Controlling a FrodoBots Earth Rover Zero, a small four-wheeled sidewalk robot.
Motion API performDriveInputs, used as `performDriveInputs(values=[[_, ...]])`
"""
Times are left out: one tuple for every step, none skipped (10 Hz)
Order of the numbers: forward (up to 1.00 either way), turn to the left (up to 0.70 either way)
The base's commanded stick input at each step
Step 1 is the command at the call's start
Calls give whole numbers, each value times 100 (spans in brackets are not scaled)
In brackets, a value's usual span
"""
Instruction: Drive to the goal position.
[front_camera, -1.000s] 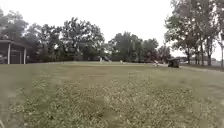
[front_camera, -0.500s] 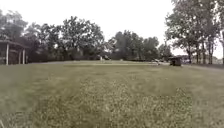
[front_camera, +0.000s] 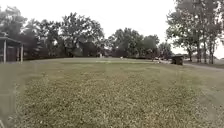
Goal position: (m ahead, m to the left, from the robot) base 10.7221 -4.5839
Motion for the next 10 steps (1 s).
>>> performDriveInputs(values=[[70,0],[70,0],[70,-14],[70,-14],[70,-14],[70,-14],[70,-3],[70,0],[70,0],[70,0]])
